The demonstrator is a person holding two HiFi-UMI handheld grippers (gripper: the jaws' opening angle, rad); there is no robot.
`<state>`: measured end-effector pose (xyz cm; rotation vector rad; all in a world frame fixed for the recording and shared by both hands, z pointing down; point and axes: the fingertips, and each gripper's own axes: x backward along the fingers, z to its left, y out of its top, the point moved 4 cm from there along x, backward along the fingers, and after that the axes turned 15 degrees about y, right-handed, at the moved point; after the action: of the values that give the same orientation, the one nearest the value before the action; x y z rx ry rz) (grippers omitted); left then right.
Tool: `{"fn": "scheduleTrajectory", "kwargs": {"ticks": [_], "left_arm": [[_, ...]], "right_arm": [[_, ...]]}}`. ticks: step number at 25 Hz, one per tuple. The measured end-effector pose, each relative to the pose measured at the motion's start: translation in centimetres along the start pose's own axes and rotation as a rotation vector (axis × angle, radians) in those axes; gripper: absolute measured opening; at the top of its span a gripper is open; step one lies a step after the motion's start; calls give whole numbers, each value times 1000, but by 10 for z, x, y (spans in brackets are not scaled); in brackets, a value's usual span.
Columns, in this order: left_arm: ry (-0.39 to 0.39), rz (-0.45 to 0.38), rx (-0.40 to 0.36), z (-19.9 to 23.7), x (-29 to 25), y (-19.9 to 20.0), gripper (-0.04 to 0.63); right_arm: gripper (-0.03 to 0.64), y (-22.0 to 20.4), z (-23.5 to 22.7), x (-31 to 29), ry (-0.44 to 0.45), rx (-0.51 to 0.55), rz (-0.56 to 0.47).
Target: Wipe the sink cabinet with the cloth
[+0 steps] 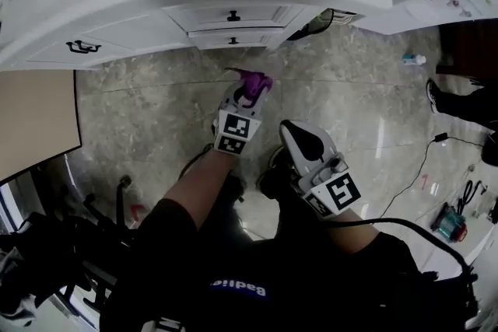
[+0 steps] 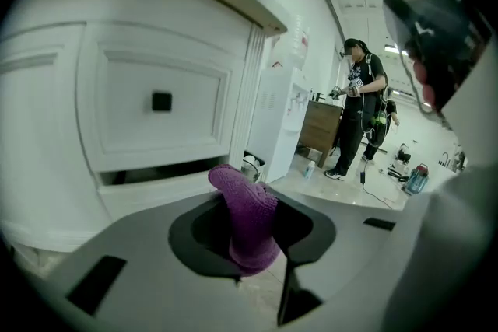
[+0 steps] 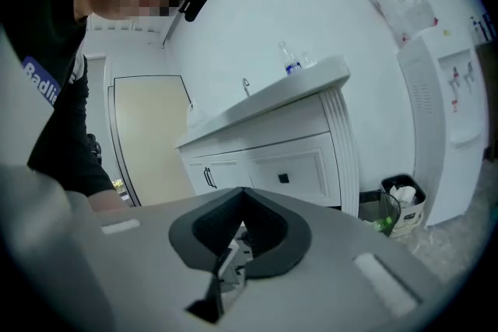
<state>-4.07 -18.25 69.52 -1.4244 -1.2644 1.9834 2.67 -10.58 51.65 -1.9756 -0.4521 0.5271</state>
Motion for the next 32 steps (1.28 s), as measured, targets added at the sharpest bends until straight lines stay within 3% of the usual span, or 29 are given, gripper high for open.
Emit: {"fn": "scheduleTrajectory", "kwargs": {"ticks": [6,11,17,23,29,32], "left_arm": [[66,13,62,17,147,104,110],[112,-32,86,3,282,206,110],[184,-119,185,-19,415,265,110],[191,-252,177,-28,502,306,110],[19,-360,148,-55,581,337,110],[-34,-393,175,-70,613,336,110]], "right_arm": [[0,102,71,38,68,30,43],[0,213,148,49,194,103,18],[0,311,232,72,333,180,-20],[0,340,313,118,319,264,-30],[0,330,385,158,190,255,-79],[0,320,408,168,163,266,-72]]}}
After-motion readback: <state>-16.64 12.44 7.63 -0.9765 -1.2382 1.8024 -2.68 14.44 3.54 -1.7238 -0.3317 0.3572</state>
